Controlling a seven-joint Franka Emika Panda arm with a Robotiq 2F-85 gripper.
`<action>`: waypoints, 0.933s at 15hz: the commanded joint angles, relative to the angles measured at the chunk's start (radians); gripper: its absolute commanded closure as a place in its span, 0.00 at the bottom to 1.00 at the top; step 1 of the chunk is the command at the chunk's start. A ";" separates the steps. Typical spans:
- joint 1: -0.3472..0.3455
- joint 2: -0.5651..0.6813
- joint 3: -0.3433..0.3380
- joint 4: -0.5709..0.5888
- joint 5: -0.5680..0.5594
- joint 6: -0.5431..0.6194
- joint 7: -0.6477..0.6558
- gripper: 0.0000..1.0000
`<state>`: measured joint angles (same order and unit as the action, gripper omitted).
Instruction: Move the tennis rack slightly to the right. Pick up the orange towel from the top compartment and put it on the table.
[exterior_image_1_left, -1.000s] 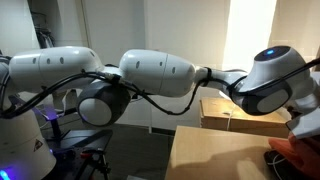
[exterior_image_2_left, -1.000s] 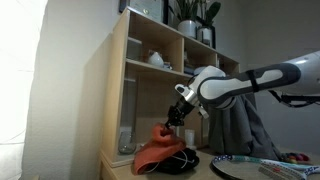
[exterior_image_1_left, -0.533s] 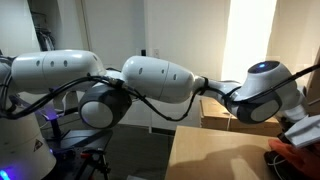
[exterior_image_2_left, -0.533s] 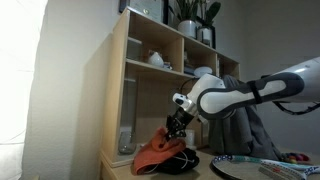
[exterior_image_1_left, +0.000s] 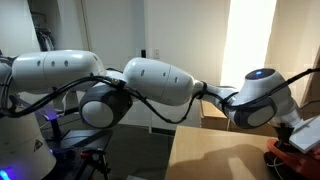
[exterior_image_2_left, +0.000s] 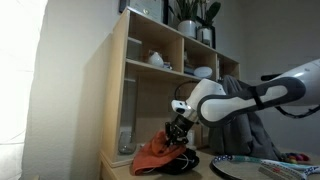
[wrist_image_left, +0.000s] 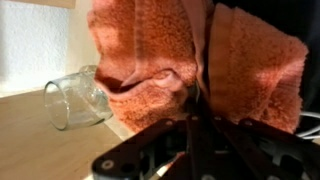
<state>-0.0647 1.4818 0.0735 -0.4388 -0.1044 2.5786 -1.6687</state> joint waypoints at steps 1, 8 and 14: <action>0.004 0.000 -0.010 -0.033 0.000 0.015 -0.072 0.98; 0.003 0.000 -0.008 -0.001 0.011 -0.003 -0.054 0.96; 0.003 0.000 -0.008 -0.001 0.011 -0.003 -0.054 0.98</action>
<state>-0.0647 1.4817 0.0735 -0.4446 -0.1038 2.5801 -1.7197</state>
